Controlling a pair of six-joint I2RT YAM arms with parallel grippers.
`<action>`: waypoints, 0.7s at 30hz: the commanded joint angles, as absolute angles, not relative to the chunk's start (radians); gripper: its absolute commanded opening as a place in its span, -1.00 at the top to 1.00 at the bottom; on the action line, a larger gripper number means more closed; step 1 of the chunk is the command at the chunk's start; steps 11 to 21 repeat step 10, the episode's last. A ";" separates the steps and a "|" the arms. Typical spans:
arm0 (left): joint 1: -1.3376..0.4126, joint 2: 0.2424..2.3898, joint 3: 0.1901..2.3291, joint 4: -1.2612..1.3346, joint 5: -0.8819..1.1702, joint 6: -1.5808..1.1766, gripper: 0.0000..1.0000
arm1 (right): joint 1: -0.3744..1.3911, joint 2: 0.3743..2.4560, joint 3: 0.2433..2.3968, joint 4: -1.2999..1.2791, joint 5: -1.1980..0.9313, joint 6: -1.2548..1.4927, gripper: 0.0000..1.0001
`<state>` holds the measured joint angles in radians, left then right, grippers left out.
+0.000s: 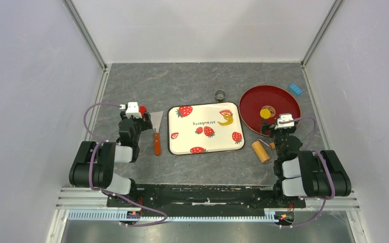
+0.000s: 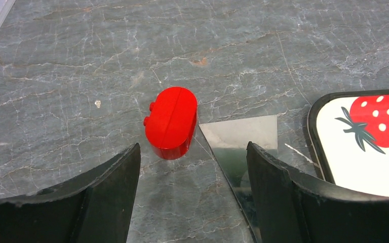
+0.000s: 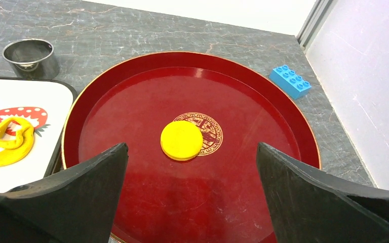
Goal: Roll out the dumpling wrappers from the dough
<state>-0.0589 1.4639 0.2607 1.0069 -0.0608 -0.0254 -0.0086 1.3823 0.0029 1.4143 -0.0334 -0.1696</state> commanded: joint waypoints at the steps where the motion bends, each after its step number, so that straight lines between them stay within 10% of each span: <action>1: -0.062 1.471 0.278 1.028 -0.087 -0.004 -0.61 | -0.005 1.381 -0.095 1.447 -0.041 -0.196 -0.96; 21: -0.062 1.470 0.276 1.032 -0.089 -0.002 -0.61 | -0.006 1.380 -0.095 1.443 -0.041 -0.197 -0.96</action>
